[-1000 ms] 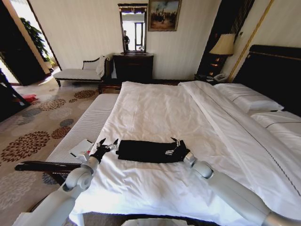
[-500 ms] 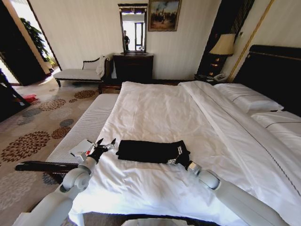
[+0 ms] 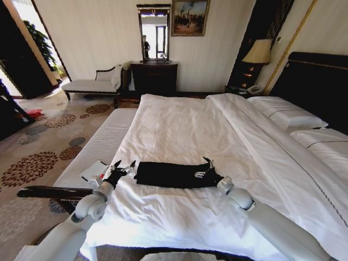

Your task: Fold the clothes on the bed.

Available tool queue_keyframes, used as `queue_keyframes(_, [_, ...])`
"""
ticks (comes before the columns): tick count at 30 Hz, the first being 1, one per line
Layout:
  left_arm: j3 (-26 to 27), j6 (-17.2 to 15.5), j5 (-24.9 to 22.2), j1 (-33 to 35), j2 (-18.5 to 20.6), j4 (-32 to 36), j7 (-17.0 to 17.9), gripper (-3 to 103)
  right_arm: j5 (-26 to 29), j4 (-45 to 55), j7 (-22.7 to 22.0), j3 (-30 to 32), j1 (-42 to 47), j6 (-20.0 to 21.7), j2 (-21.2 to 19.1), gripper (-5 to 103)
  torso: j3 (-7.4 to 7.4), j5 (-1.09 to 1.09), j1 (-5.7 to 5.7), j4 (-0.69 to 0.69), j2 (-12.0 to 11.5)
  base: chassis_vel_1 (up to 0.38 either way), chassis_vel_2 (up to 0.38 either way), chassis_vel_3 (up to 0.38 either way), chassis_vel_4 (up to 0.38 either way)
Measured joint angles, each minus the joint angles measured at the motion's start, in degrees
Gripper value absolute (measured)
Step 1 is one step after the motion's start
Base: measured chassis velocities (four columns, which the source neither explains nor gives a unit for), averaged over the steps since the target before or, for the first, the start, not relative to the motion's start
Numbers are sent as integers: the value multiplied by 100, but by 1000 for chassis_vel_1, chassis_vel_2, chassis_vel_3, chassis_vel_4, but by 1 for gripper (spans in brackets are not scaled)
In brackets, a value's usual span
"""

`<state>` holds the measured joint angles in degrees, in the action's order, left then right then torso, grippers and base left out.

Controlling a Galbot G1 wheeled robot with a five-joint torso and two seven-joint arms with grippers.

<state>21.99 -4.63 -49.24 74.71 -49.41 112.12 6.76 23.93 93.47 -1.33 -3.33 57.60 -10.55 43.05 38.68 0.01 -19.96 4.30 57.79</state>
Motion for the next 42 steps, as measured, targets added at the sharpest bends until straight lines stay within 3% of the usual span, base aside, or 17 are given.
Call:
queue_keyframes(10, [28,145,197,116,-68,34,70,100,55,81,-8,549,423,0,85,100,0,-2,0,1,0,0,0,0,0])
queue_keyframes(13, [226,351,871,397,-143,191,179,100,73,147,-29,906,685,0,202,100,0,-2,0,2,0,0,0,0,0])
queue_keyframes(14, [226,351,871,397,-143,191,179,100,73,147,-29,906,685,0,202,100,0,-2,0,2,0,0,0,0,0])
queue_keyframes(18, [679,599,1600,1083,-357,573,241,100,118,181,-127,1315,1006,39,405,100,-1,1,0,0,0,0,0,0,0])
queue_keyframes(20, [756,638,1679,1207,-406,625,239,100,185,211,-143,1409,1079,77,436,100,-1,0,0,0,0,0,0,0,0])
queue_keyframes(24, [1227,918,1935,1922,-731,898,90,100,700,480,-229,1914,1474,343,525,100,-1,-1,0,0,0,0,0,0,0])
queue_keyframes(30, [1511,1096,1986,2311,-943,1002,-69,100,1176,681,-294,2309,1752,636,522,100,-2,0,1,2,0,0,0,0,0])
queue_keyframes(33, [1626,1167,2007,2456,-1051,1008,-129,100,1740,830,-343,2514,1852,938,477,100,-1,0,0,1,0,0,0,0,0])
queue_keyframes(35, [1644,1168,2030,2549,-1123,1015,-139,100,2623,1004,-359,2696,1884,1463,352,100,-1,-2,0,1,1,0,0,0,0])
queue_keyframes(36, [1644,1168,2030,2549,-1123,1015,-139,100,2623,1004,-359,2696,1884,1463,352,100,-1,-2,0,1,1,0,0,0,0])
queue_keyframes(40, [1627,1168,2045,2571,-1146,1019,-139,100,3920,1171,-254,2982,1847,2287,114,100,-1,-2,0,1,1,0,0,0,0])
queue_keyframes(42, [1624,1167,2045,2569,-1146,1019,-139,100,4204,1171,-214,3048,1821,2493,64,100,-1,-1,0,1,1,0,0,0,0])
